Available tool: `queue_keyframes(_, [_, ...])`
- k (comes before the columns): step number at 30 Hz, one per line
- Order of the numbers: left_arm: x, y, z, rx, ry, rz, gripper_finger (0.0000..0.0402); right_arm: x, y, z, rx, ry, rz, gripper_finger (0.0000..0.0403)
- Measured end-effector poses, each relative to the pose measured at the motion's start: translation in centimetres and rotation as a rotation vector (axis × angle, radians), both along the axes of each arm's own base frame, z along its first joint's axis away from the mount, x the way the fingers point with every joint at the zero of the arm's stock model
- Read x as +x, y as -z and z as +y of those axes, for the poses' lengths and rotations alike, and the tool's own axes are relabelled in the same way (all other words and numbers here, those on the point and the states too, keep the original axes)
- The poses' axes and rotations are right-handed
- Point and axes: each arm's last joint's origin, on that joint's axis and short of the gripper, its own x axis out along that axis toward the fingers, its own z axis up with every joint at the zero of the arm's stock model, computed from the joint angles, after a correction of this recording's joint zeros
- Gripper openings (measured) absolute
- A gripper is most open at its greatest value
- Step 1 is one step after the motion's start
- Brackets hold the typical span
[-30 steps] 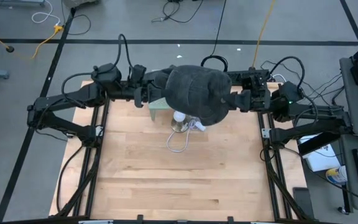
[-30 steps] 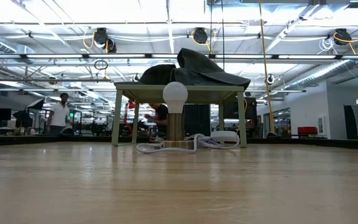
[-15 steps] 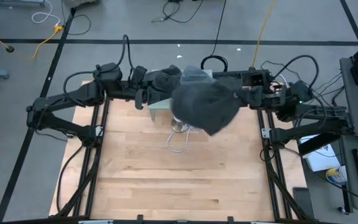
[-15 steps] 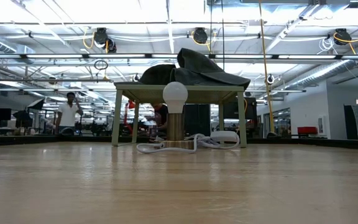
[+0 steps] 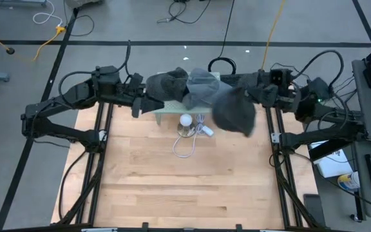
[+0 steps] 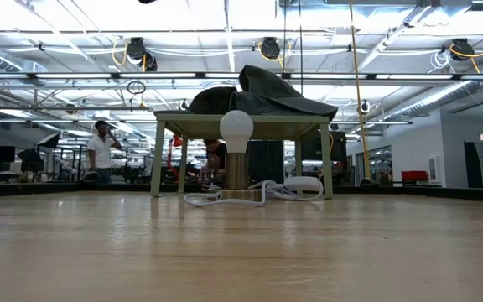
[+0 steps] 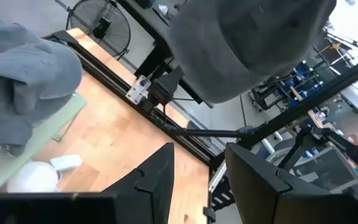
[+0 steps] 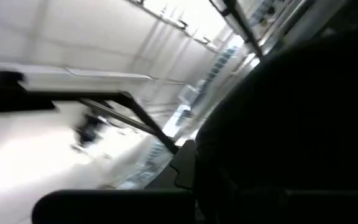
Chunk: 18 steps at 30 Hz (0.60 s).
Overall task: Pick & Place hat
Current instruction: Stack the black cap on the other black cap on the shelf
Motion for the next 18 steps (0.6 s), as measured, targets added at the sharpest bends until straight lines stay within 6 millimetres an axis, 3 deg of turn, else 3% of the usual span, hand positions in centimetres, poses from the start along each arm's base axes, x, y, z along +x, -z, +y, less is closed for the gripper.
queue_keyframes(10, [-2.0,-1.2,-1.5,0.035,0.050,-0.058,0.0147,2.4,-4.0,-1.1,-0.492,0.333,0.132,0.0010])
queue_keyframes(18, [-2.9,-1.7,-2.0,0.040,0.117,-0.088,0.0147,4.3,-4.3,-3.0,-0.777,0.500,0.281,0.0010])
